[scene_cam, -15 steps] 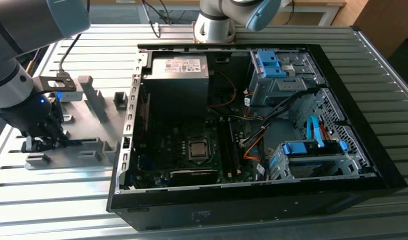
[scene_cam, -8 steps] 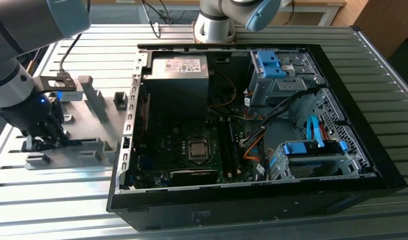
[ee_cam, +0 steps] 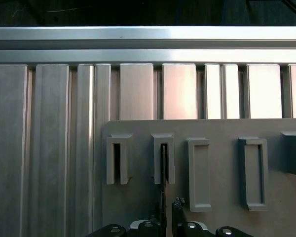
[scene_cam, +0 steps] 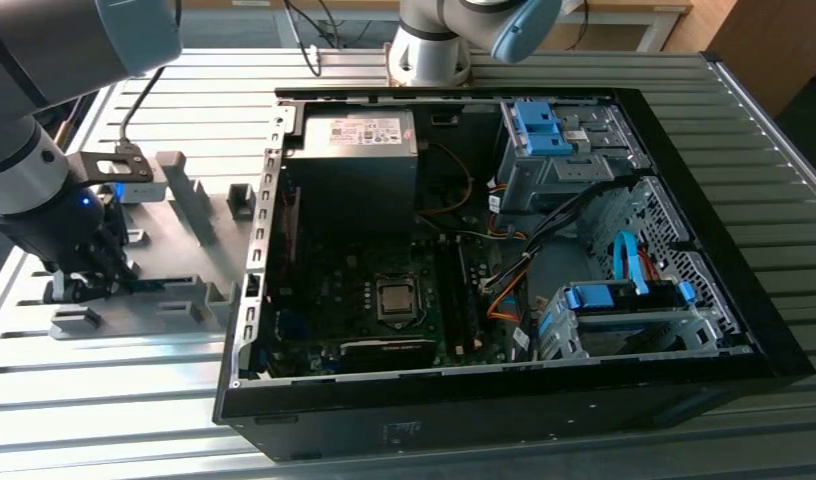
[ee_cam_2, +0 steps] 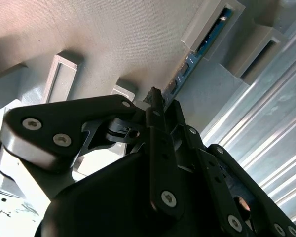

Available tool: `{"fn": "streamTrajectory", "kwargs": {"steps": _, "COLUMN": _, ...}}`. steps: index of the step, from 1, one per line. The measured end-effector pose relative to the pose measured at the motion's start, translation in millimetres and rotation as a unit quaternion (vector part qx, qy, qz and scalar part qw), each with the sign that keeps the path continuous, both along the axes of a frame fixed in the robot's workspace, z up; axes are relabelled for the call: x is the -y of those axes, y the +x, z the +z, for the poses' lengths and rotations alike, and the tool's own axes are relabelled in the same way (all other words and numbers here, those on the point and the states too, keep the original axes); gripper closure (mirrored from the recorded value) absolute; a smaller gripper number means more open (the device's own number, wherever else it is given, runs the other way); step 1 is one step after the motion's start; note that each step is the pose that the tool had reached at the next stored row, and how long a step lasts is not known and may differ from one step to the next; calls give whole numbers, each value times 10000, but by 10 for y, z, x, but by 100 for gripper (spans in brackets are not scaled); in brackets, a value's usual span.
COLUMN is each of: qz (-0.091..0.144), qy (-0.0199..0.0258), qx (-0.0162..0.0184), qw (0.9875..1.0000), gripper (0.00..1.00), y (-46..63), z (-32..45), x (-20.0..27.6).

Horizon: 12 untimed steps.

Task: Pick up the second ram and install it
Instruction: 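Pick up the second ram and move it above second insertion slot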

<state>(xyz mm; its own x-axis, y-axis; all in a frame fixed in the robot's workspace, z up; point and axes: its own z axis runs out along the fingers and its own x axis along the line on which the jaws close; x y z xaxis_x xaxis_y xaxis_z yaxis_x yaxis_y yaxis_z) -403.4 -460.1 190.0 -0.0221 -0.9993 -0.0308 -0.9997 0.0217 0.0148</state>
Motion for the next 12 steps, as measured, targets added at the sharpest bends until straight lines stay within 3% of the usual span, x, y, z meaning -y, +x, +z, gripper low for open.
{"fn": "streamTrajectory", "kwargs": {"steps": 4, "qz": 0, "qy": -1, "qx": 0, "qw": 10000, "gripper": 78, "y": 0, "z": 0, "x": 0}}
{"fn": "streamTrajectory", "kwargs": {"steps": 5, "qz": 0, "qy": -2, "qx": 0, "qw": 10000, "gripper": 84, "y": 0, "z": 0, "x": 0}}
{"fn": "streamTrajectory", "kwargs": {"steps": 12, "qz": 0, "qy": -4, "qx": 0, "qw": 10000, "gripper": 86, "y": 0, "z": 0, "x": 0}}
